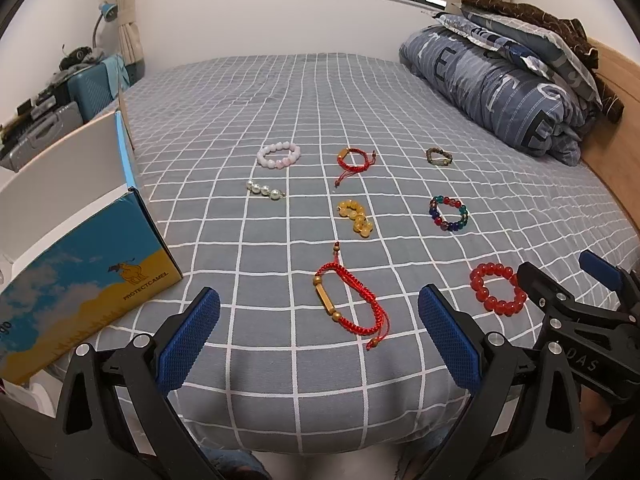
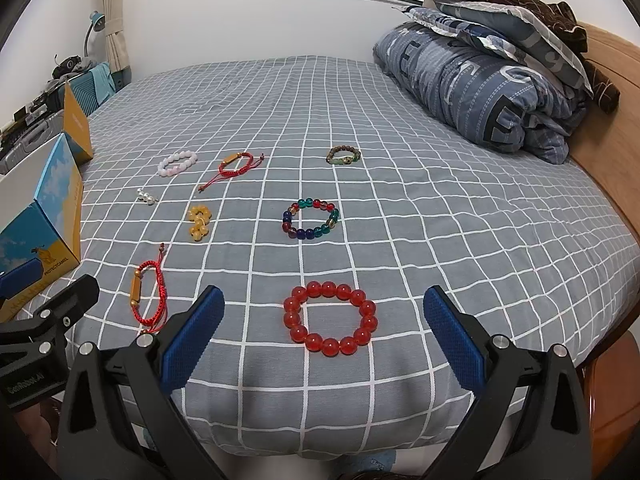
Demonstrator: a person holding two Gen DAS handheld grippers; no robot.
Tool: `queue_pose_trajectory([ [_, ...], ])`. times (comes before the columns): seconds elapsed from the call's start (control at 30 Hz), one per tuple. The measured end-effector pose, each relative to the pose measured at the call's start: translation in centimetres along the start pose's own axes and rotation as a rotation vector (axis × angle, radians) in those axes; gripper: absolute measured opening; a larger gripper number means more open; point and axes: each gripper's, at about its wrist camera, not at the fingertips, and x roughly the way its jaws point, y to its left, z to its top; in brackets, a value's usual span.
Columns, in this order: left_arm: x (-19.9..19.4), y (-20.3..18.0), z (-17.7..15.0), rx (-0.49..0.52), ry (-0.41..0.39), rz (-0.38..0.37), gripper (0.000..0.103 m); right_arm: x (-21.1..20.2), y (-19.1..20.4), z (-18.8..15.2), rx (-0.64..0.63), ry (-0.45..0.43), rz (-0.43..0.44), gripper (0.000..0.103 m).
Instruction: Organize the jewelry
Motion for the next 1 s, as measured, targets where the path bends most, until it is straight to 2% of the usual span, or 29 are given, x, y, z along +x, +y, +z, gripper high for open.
queue_pose_trajectory([
  [1.0,0.06,-0.27,-0.29,0.015,0.002,0.004,0.097,0.21,0.03,-0.22,0.0,-0.001,0.002,0.096],
])
